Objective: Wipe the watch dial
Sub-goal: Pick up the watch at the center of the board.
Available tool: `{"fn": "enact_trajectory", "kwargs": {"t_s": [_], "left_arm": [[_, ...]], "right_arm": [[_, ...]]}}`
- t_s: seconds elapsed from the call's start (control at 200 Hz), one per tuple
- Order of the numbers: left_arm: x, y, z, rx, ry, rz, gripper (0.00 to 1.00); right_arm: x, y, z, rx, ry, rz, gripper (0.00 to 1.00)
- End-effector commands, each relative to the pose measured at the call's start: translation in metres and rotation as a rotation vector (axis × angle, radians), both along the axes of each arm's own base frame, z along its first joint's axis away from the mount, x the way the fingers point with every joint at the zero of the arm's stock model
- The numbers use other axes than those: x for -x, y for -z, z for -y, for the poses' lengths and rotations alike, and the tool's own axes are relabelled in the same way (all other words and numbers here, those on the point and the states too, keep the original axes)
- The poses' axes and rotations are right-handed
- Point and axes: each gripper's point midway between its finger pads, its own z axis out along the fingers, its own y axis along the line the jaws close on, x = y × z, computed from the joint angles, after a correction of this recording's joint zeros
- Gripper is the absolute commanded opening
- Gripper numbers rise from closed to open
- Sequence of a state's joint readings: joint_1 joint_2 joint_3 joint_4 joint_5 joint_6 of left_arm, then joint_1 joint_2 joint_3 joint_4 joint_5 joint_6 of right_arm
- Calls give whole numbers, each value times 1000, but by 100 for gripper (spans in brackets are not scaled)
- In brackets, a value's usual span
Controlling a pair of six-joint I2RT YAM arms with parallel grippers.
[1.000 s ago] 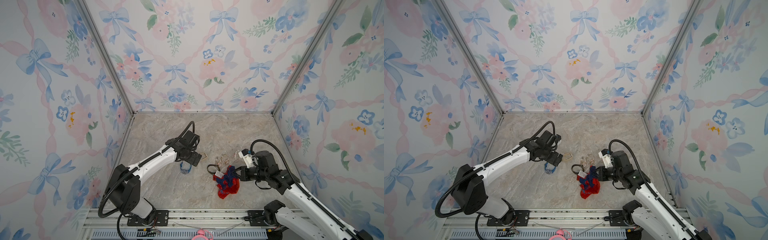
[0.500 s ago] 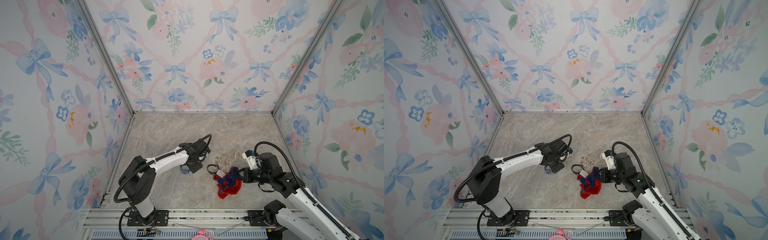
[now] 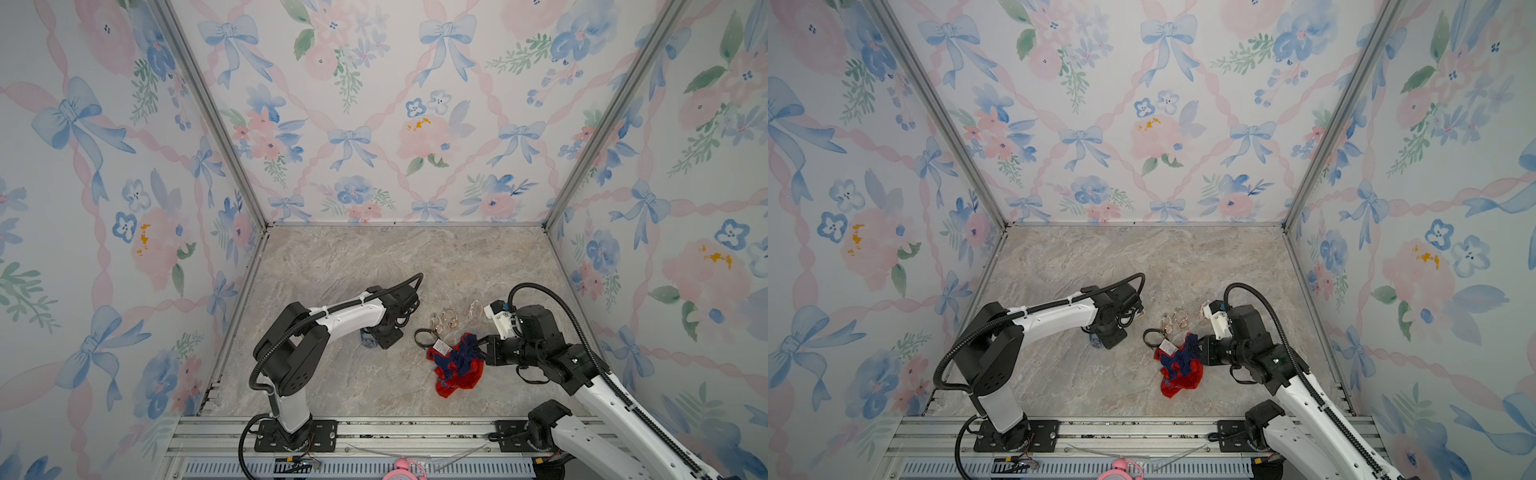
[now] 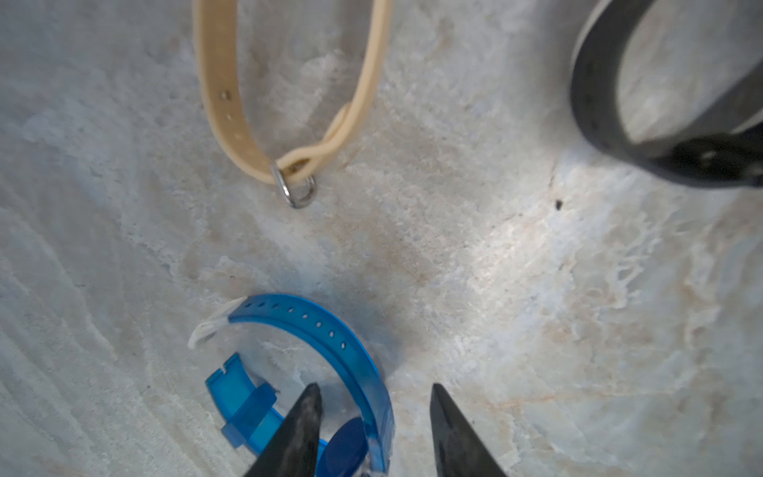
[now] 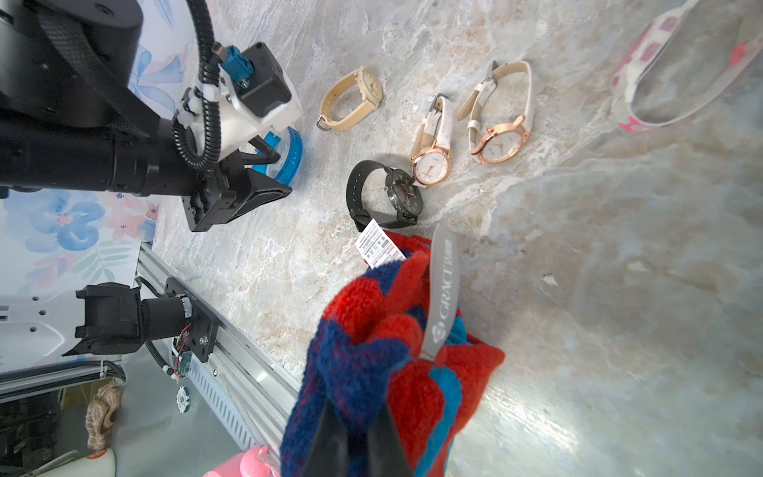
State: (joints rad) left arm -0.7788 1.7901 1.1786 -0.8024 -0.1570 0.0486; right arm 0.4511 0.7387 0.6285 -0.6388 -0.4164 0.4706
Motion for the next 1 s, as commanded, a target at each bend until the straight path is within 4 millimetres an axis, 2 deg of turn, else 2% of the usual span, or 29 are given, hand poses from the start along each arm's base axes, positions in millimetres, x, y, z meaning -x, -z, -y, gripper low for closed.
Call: {"fn": "enact_trajectory", "kwargs": {"t_s": [0.0,0.235,0.31,0.36,0.43,0.54,0.59,0.68,0.765,0.825,0.9,0.995], "left_arm": [[10,6,-11,-56,-10,-56,42],[8,8,-15,-56,-26,-70,30],[8,13,-16,-61,-30,-85,23],[9,15,-17,-58,-36,-98,16],[10,18,-18,-55,-46,-112,0],[12,16,-18,-16,-76,-135,0],[7,10,-18,13,-116,-129,0],[-3,-9,-8,140,-183,-141,0],[-27,-40,0,251,-295,-71,0],[-40,-68,13,404,-363,-43,0],[-57,-101,18,583,-482,-23,0],[-66,-130,27,853,-613,-90,0]], "right_arm": [[-3,-6,3,-3,23,9,0],[-3,-4,3,-7,31,8,0],[-3,-5,3,-8,32,9,0],[-3,-5,4,-5,35,12,0],[-4,-5,6,1,44,17,0],[-5,-5,6,-3,49,16,0],[-6,-6,4,-9,48,16,0],[-7,-12,1,-29,45,20,0],[-9,-20,-1,-40,45,35,0],[-11,-25,-2,-35,42,52,0],[-12,-31,-4,-18,33,81,0],[-15,-40,-12,10,12,143,0]]}}
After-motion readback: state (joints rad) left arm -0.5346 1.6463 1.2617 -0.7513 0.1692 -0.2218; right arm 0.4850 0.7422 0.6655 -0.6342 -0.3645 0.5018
